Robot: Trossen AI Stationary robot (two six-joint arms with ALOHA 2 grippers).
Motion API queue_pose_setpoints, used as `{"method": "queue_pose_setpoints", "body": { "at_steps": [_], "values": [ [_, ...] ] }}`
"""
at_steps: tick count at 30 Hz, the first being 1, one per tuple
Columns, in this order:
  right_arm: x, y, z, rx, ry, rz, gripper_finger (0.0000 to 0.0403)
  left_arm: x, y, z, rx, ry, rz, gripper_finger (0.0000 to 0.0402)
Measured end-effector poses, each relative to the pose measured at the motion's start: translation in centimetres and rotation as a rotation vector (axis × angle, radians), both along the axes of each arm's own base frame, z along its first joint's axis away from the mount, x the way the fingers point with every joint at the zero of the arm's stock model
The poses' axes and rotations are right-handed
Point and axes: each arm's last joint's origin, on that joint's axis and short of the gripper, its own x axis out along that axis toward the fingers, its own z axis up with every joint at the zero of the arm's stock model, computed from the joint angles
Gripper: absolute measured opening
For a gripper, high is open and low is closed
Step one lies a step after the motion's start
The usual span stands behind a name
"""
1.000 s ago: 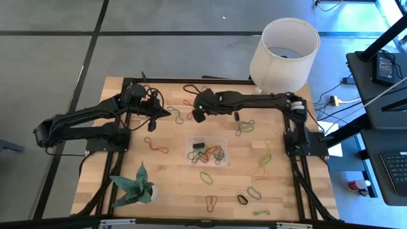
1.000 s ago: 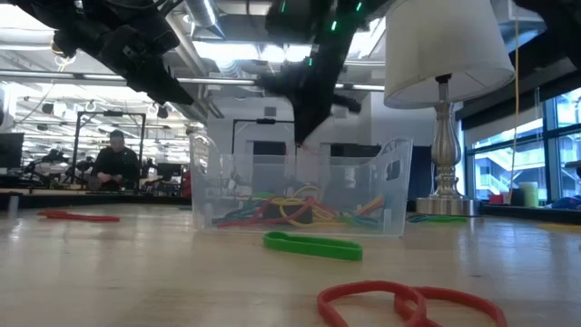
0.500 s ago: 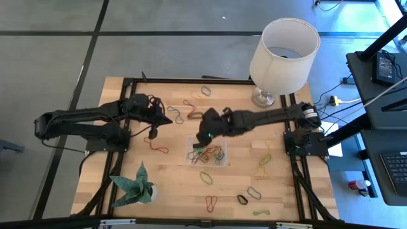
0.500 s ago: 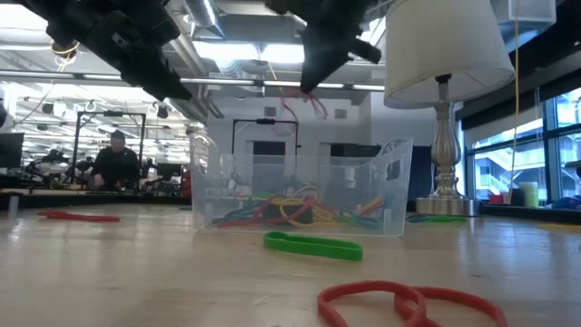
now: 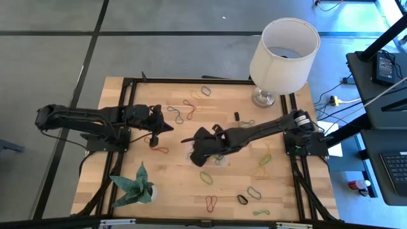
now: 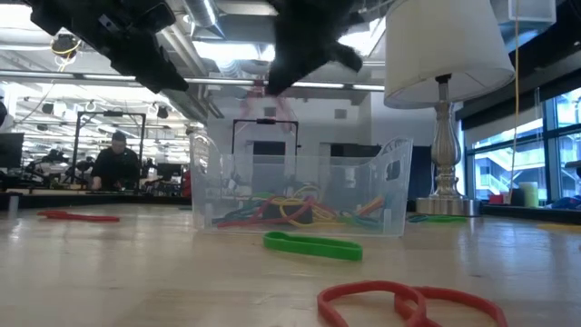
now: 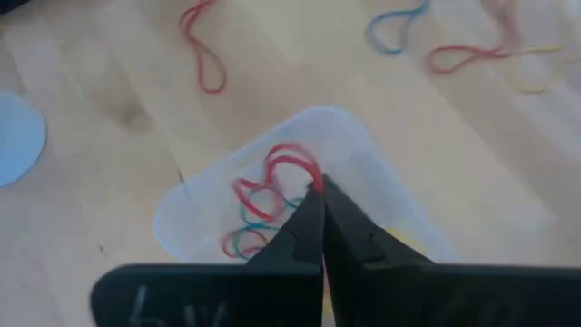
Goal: Pick and place rubber bands into bin
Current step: Put the red rubber band into the transparent bin
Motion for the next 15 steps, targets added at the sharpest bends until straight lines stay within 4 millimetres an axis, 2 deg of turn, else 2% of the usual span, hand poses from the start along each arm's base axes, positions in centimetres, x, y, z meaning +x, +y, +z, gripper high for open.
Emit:
{"method": "queue_pose_setpoints", "body": {
  "at_steps": [6,11,15],
  "values": [
    [1.5,0.3,-3.3,-0.005,0.043,0.001,0.0000,0.0,-0.4,0.0,0.004,0.001,-0.015,0.0001],
    [2.4,-0.2,-6.0,0.003,0.090,-0.011,0.0000,0.0,-0.4,0.0,0.010,0.001,-0.010,0.0003],
    [2.8,-0.7,-7.2,0.027,0.099,-0.069,0.0003,0.0,-0.3,0.0,0.018,0.003,0.000,0.0001]
  ]
}}
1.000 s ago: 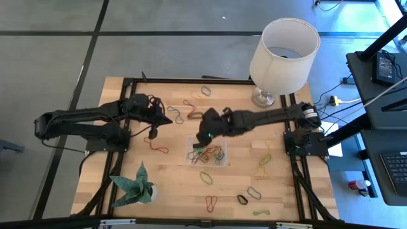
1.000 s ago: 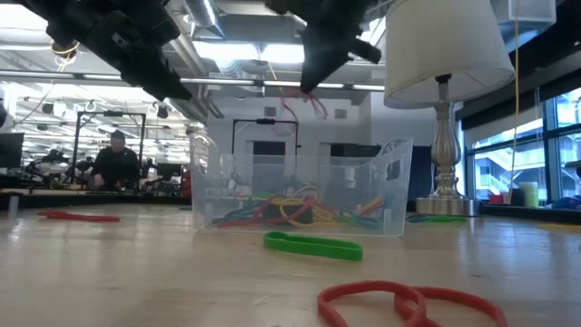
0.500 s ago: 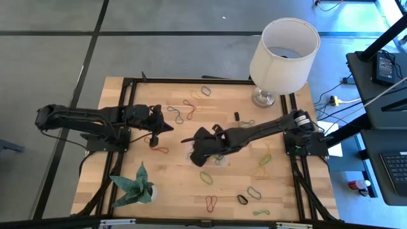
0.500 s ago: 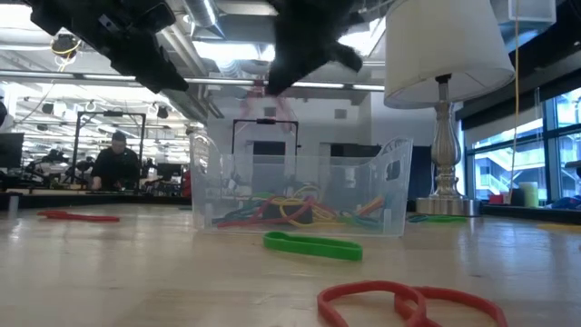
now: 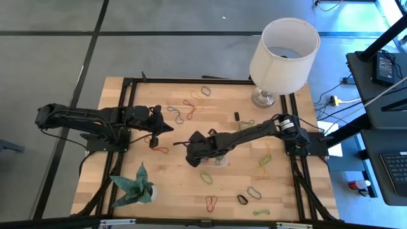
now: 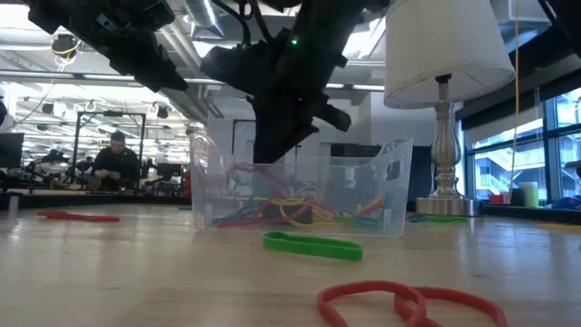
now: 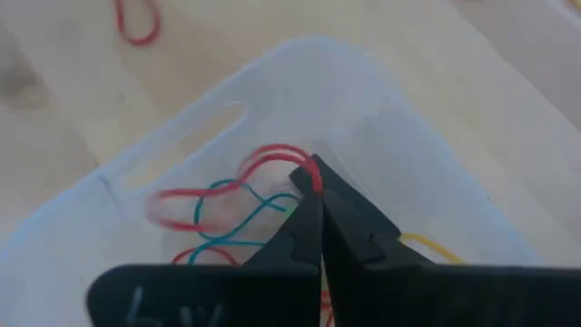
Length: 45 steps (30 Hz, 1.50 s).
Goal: Pick and place rubber bands into bin
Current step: Put the red rubber band into the transparent bin, then put the blue rubber band into the transparent bin
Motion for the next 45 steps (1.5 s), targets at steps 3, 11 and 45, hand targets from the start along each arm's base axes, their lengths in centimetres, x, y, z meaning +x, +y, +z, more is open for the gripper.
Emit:
{"method": "queue_pose_setpoints", "body": {
  "at_steps": [3,11,45],
  "values": [
    [0.1,-0.3,0.1,0.008,-0.009,-0.023,0.0019,0.0,0.0,0.0,0.000,0.000,0.001,0.0003],
    [-0.5,-0.6,1.9,0.011,-0.024,-0.026,0.0101,0.0,0.0,0.0,0.019,0.002,-0.008,0.0002],
    [-17.7,3.8,3.8,0.155,-0.046,-0.293,0.0022,8.8,6.2,-5.7,-0.171,0.394,0.407,0.0143]
  ]
}}
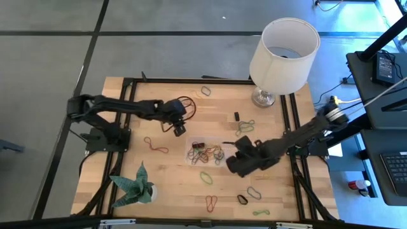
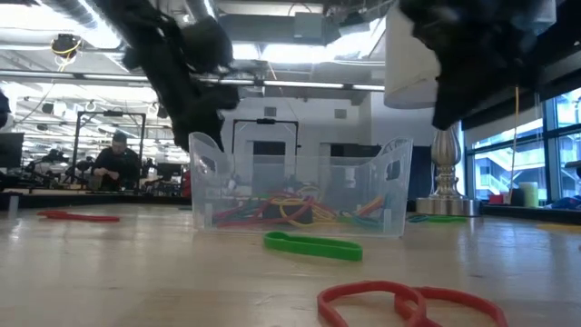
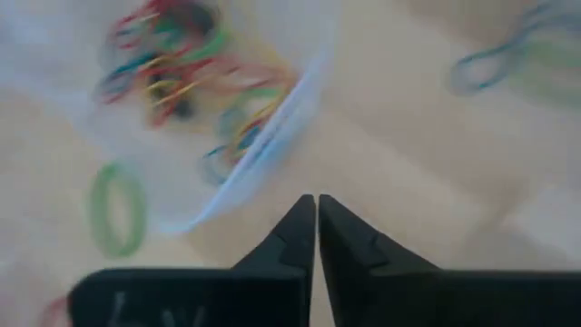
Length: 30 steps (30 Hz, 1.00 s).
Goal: Pick and place rubber bands into bin
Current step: Put the blue rubber band into the transparent bin
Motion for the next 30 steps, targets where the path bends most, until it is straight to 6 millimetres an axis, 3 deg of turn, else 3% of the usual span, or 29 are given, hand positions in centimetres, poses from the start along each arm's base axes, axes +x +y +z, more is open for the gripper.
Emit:
{"method": "queue_pose_setpoints", "body": {
  "at_steps": [4,11,16,25,30],
  "values": [
    [-2.4,-0.1,-1.1,0.103,-0.184,0.038,0.0004,0.8,1.3,-1.3,-0.033,0.071,0.057,0.0138],
    [-4.6,-1.1,-2.0,0.218,-0.336,-0.019,0.0027,1.3,3.1,-3.3,-0.074,0.143,0.130,0.0126],
    [-4.6,-1.2,-1.8,0.227,-0.354,-0.026,0.0029,1.5,3.6,-4.6,-0.118,0.205,0.133,0.0115],
    [-4.6,-1.3,-1.8,0.228,-0.356,-0.028,0.0030,1.6,3.7,-5.1,-0.135,0.231,0.104,0.0094],
    [-4.6,-1.3,-1.8,0.227,-0.356,-0.028,0.0030,1.5,3.3,-5.2,-0.165,0.246,0.134,0.0040]
  ]
}}
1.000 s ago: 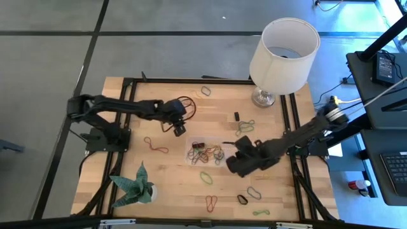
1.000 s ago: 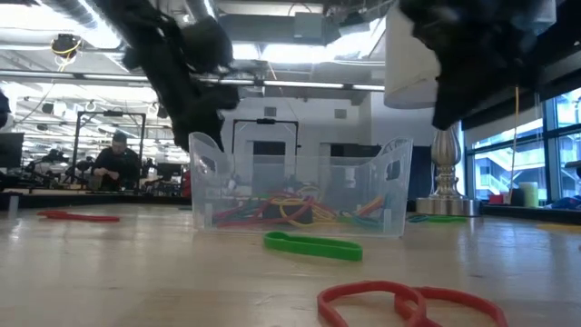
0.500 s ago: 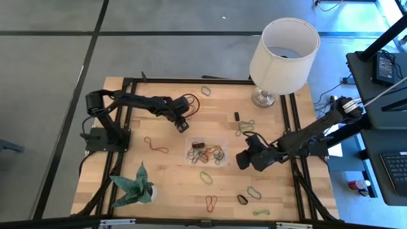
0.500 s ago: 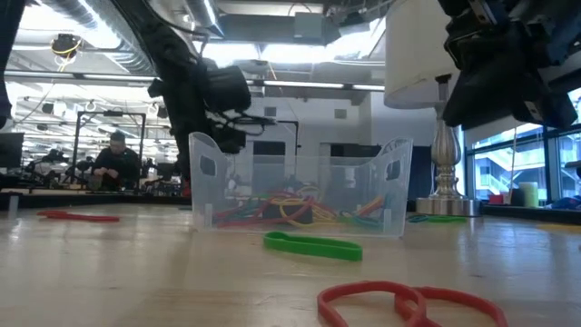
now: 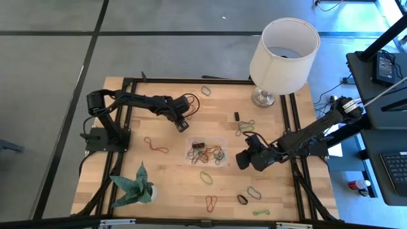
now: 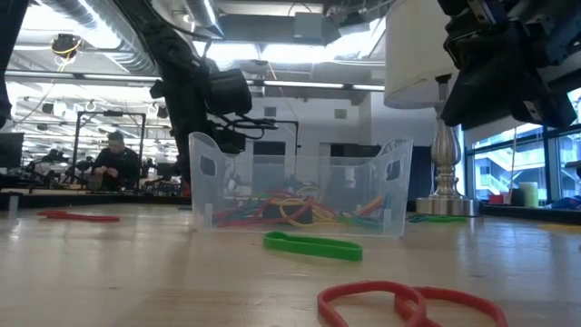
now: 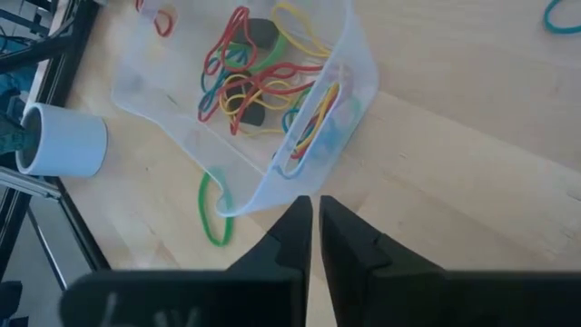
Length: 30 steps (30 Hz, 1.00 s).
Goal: Pick and place rubber bands into bin
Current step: Put the blue rubber band into the transparent bin
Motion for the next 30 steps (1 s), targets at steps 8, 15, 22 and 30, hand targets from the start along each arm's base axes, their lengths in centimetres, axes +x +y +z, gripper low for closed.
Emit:
{"method": "queue_pose_setpoints", "body": {
  "at_steps": [8,15,22,30],
  "values": [
    [0.0,0.0,0.0,-0.003,0.002,0.003,0.0030,-0.9,-1.1,1.3,-0.068,0.001,0.023,0.0002],
    [-0.1,0.0,-0.1,-0.009,0.009,0.005,0.0030,-1.3,-2.0,4.1,-0.007,-0.071,0.017,0.0001],
    [-0.1,0.0,-0.1,-0.014,0.013,0.007,0.0030,-1.1,-2.4,4.8,0.016,-0.106,0.010,0.0002],
    [0.0,0.0,-0.1,-0.011,0.008,0.008,0.0030,-0.6,-3.0,3.1,-0.007,-0.044,-0.009,0.0037]
  ]
}}
